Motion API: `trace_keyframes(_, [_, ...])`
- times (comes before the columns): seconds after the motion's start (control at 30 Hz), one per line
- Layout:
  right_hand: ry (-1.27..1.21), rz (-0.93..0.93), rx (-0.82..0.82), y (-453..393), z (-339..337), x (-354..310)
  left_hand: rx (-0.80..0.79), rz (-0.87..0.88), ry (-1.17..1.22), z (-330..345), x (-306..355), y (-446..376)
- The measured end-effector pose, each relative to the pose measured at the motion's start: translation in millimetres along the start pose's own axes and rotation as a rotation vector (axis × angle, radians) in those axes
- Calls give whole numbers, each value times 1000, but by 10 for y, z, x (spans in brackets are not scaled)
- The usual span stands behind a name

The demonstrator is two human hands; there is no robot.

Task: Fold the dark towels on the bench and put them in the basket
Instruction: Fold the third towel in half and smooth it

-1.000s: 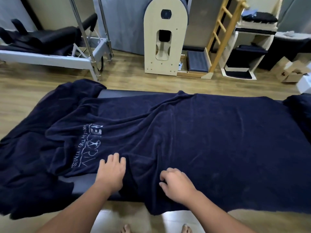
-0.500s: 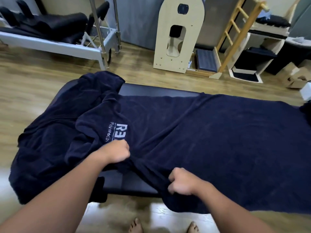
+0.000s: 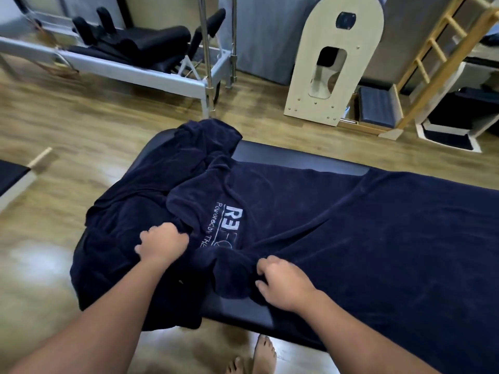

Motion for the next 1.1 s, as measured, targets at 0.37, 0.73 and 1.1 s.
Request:
trace_keyframes(0.37, [-549, 202, 138, -420, -389, -373, -603, 100, 837, 198, 941, 414])
trace_keyframes(0.73, [-1301, 899, 264, -600, -126, 645, -380, 399, -94, 43, 953, -409])
trace_keyframes(1.1, [114, 504, 393, -752, -769, -257, -366, 718, -294, 344, 1725, -1087])
Point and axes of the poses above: each hand's wrist, its own y-axis away from the middle knuckle, its own z-axis out of the palm, x = y × z, the point moved 8 cm from there along -y, towards the middle knuckle, and after that the axes turned 11 degrees about y, right-handed, at the moved point
